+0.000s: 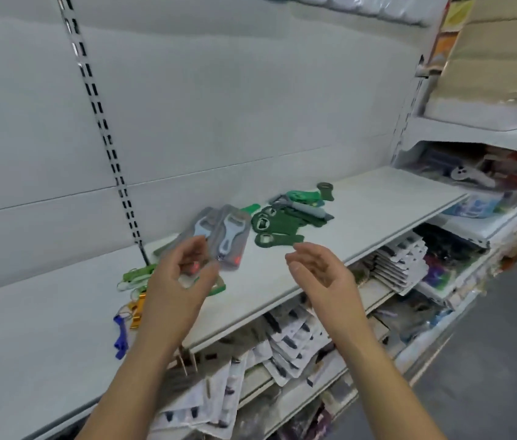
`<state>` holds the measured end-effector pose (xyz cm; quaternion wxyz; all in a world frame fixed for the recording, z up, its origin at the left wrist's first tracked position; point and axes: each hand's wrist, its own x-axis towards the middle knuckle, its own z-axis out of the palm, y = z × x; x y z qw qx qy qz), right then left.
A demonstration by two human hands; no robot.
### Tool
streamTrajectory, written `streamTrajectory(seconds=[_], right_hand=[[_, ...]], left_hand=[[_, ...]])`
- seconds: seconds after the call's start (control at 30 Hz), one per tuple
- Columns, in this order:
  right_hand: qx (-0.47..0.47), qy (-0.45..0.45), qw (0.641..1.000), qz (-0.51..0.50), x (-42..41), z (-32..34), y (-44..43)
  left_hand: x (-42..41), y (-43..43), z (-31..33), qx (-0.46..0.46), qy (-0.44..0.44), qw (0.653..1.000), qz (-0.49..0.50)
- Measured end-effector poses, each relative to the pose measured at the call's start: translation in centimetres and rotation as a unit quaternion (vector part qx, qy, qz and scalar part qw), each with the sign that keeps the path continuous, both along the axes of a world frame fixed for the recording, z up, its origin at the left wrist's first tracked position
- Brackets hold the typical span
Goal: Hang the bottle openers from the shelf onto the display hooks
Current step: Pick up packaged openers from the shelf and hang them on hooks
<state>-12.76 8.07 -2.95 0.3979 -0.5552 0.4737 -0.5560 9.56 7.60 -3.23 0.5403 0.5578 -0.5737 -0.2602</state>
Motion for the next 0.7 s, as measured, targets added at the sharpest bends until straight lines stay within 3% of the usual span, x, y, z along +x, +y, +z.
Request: streamTrajectory(seconds=[0.23, 0.37, 0.47, 0.6, 0.7], right_hand=[[0.017, 0.069, 0.995, 0.070, -0.3, 0.1, -10.5], [0.052, 0.167, 0.979, 0.105, 2.1, 0.0, -13.7], [0.041, 0.283, 0.952, 0.105, 4.1, 0.1, -14.8], [-0.015, 0.454, 0.888, 0.080, 6.3, -0.2, -15.9], [-0.028, 0.530, 0.846, 0.049, 7.4, -0.4, -16.2]], left_hand=[[-0.4, -4.6, 2.4, 0.023, -0.016, 0.992, 0.125], [0.4, -7.7, 3.0, 0.101, -0.132, 0.973, 0.162], [0.9, -9.3, 2.3, 0.164, -0.219, 0.950, 0.152], [1.7, -10.2, 1.4, 0.203, -0.296, 0.920, 0.159], [2.6, -10.3, 1.4, 0.229, -0.359, 0.888, 0.172]])
